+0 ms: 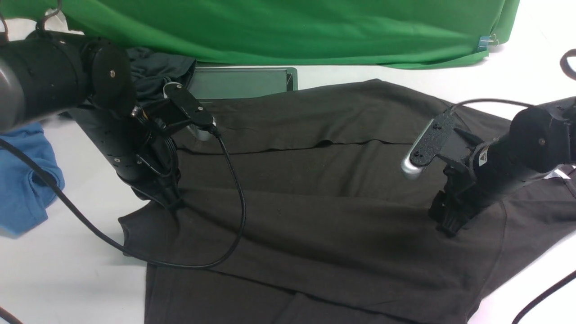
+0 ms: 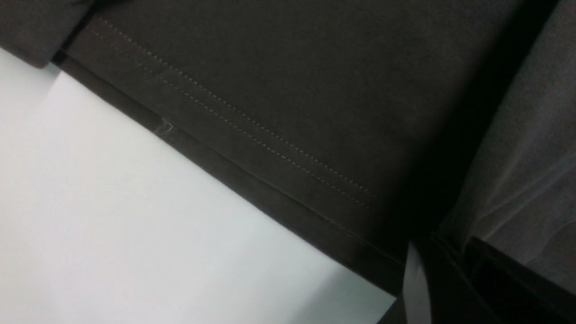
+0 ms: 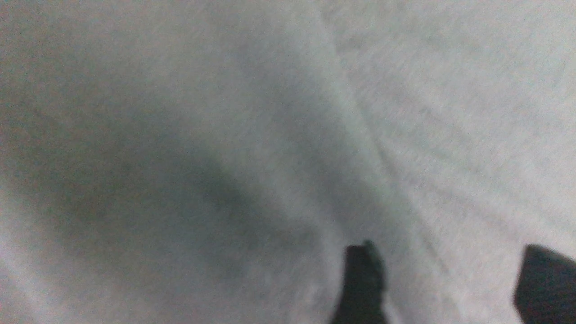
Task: Fold a long-sleeved shirt on a white desktop.
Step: 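Fold the left side of the black T-shirt inward over its body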
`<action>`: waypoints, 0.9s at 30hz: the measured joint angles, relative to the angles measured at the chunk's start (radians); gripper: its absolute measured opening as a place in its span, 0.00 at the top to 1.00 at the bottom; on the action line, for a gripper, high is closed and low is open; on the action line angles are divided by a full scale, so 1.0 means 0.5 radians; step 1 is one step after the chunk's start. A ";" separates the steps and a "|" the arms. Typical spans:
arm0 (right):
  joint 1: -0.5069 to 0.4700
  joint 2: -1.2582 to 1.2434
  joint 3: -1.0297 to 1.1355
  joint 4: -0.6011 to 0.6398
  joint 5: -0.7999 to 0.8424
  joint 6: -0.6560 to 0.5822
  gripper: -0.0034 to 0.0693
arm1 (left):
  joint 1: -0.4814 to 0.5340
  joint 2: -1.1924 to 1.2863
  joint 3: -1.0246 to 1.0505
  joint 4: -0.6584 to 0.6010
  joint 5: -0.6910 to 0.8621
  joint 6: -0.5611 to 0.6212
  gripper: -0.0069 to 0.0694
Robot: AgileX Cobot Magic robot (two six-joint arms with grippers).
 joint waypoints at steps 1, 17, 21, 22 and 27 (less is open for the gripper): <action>0.000 0.004 0.000 0.000 0.000 0.001 0.30 | 0.000 0.000 0.000 -0.002 0.000 0.000 0.88; 0.002 0.189 -0.019 0.057 -0.082 -0.044 0.70 | 0.000 -0.002 0.000 -0.015 0.054 0.004 0.88; 0.002 0.173 -0.017 0.042 -0.055 -0.029 0.87 | 0.000 -0.048 0.000 -0.020 0.048 0.004 0.88; 0.002 0.165 -0.015 0.036 -0.031 -0.029 0.90 | 0.000 -0.066 0.000 -0.024 0.043 0.004 0.88; 0.000 0.097 -0.010 0.025 0.068 -0.022 0.92 | 0.000 -0.134 0.000 -0.066 0.041 0.004 0.88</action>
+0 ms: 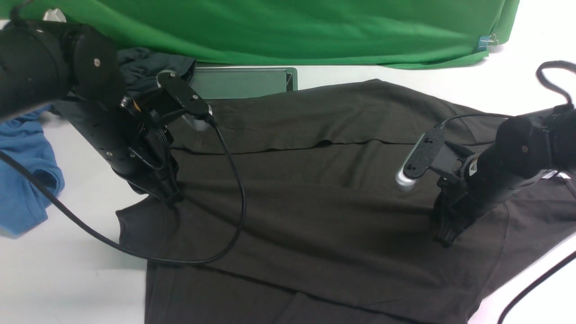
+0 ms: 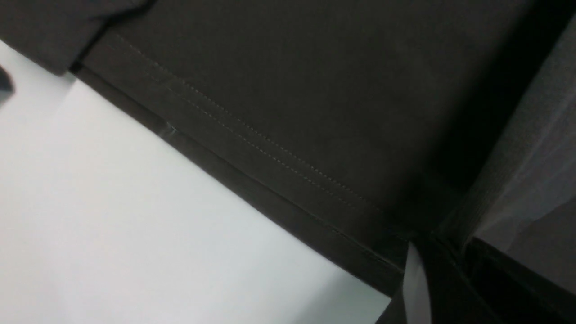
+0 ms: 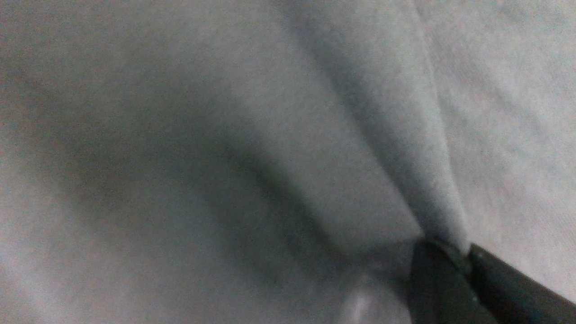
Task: Fold a long-sleeved shirt on a white desktop.
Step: 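Fold the left side of the black T-shirt inward over its body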
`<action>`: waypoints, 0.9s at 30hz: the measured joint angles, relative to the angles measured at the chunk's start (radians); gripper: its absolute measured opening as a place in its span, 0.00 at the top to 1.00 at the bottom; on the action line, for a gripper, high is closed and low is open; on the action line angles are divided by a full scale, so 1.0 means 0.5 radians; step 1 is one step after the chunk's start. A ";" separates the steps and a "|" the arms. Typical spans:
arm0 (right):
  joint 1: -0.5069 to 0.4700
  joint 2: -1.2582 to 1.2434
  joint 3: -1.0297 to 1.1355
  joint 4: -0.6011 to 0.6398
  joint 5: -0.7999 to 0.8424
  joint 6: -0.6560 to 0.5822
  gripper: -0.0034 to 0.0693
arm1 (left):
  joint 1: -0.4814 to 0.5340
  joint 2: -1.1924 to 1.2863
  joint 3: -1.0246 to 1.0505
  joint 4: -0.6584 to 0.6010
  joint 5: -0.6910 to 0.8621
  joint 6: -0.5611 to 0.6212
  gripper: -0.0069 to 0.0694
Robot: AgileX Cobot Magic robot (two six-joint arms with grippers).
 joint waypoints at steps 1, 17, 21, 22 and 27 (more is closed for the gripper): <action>0.000 -0.022 0.000 -0.007 0.019 0.009 0.92 | 0.000 -0.011 0.000 -0.003 0.000 0.000 0.88; -0.008 -0.091 0.010 -0.238 -0.128 0.336 0.87 | 0.000 0.042 0.000 0.112 -0.355 -0.036 0.88; -0.023 -0.091 0.012 -0.245 -0.150 0.361 0.81 | 0.000 0.119 0.000 0.141 -0.387 -0.050 0.88; -0.025 -0.091 0.012 -0.245 -0.156 0.366 0.78 | 0.000 0.135 0.000 0.146 -0.404 -0.050 0.87; -0.026 -0.094 0.012 -0.247 -0.135 0.463 0.45 | 0.000 0.190 0.000 0.194 -0.523 -0.050 0.82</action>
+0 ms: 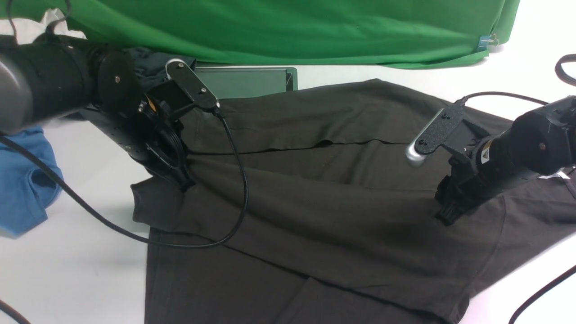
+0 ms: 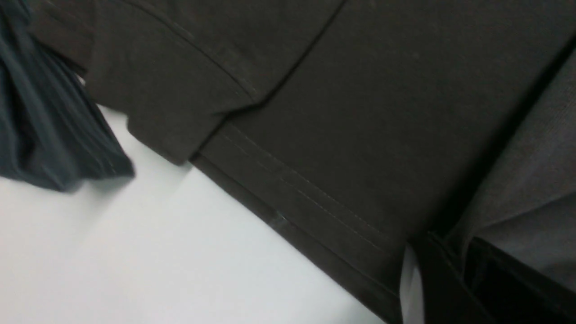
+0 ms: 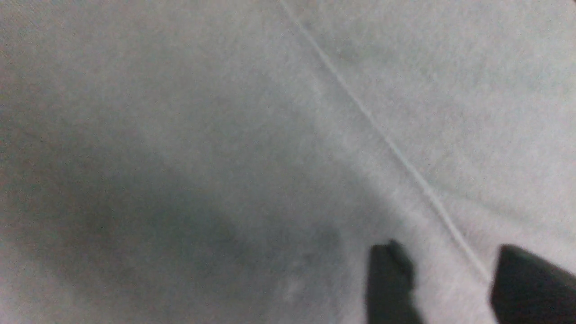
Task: Fold a long-sleeved shirt on a white desktop.
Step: 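Fold the left side of the black T-shirt inward over its body, then grab the top left corner of the dark shirt with the left gripper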
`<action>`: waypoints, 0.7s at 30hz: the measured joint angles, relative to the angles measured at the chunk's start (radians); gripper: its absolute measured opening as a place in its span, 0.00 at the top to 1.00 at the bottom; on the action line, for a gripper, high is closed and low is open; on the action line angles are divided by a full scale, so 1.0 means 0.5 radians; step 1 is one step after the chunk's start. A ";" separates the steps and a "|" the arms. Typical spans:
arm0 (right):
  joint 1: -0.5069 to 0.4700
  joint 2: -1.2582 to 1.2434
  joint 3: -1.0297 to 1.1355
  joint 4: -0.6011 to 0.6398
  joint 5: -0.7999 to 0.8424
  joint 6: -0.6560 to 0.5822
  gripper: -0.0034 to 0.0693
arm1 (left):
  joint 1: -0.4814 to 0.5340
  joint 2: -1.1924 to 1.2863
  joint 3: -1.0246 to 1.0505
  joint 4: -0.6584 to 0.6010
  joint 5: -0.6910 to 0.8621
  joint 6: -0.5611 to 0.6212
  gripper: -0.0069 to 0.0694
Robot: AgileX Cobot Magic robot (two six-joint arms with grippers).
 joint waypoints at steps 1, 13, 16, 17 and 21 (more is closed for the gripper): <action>0.000 -0.002 0.000 0.000 0.008 0.014 0.43 | 0.000 0.004 0.000 0.002 -0.004 0.000 0.81; 0.016 -0.523 0.002 0.171 0.546 0.329 0.37 | 0.000 -0.004 0.000 0.071 -0.047 -0.227 0.26; 0.033 -0.678 0.037 0.300 0.660 0.336 0.41 | 0.000 -0.017 -0.024 0.113 -0.046 -0.312 0.28; 0.045 -0.727 0.061 0.314 0.668 0.331 0.42 | 0.002 -0.011 -0.038 0.119 -0.044 -0.308 0.32; 0.133 -0.856 0.126 0.340 0.658 0.318 0.44 | 0.023 0.072 -0.118 0.128 -0.112 -0.040 0.57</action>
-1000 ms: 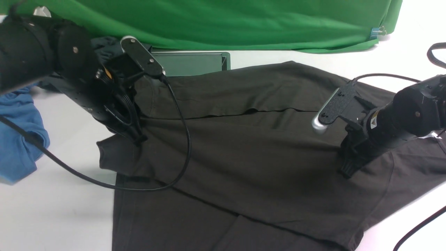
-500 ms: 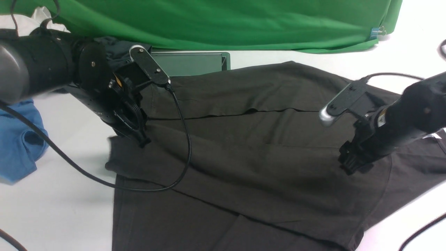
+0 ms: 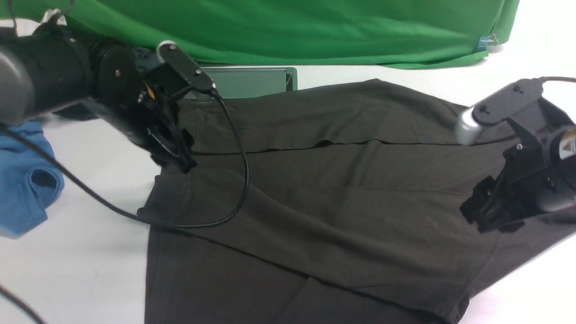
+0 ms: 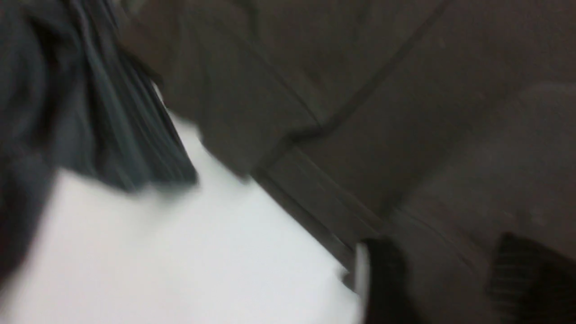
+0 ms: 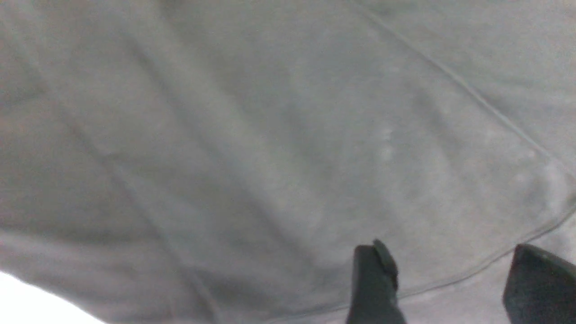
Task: Fold a long-sleeved shirt on a white desktop.
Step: 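Grab the top left corner of the dark shirt with the left gripper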
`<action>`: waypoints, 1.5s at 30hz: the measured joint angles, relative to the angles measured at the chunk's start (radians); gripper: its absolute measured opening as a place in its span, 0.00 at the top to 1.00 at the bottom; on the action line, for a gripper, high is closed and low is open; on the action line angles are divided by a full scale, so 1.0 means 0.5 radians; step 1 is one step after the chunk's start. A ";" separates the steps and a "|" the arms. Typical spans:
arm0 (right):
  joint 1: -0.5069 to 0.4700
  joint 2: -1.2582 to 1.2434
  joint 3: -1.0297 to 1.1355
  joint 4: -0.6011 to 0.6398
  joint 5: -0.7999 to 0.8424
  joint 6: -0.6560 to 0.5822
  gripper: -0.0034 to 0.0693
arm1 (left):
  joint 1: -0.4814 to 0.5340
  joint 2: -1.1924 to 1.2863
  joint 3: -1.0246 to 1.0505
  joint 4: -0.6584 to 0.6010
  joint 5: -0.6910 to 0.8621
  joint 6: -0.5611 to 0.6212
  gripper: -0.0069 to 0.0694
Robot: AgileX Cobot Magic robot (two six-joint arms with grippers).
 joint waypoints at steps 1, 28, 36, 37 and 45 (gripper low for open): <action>0.033 -0.024 0.002 0.005 -0.013 -0.004 0.44 | 0.011 0.060 -0.024 0.023 -0.034 0.208 0.66; 0.158 -0.043 0.015 0.022 -0.154 -0.107 0.44 | 0.076 0.473 -0.057 0.296 -0.585 0.947 0.34; 0.158 -0.043 0.015 0.022 -0.156 -0.107 0.44 | 0.076 0.517 -0.057 0.302 -0.739 1.006 0.38; 0.158 -0.043 0.015 0.022 -0.156 -0.107 0.44 | 0.076 0.533 -0.057 0.303 -0.776 1.008 0.41; 0.158 -0.043 0.015 0.022 -0.160 -0.107 0.45 | 0.076 0.542 -0.057 0.442 -0.881 1.010 0.69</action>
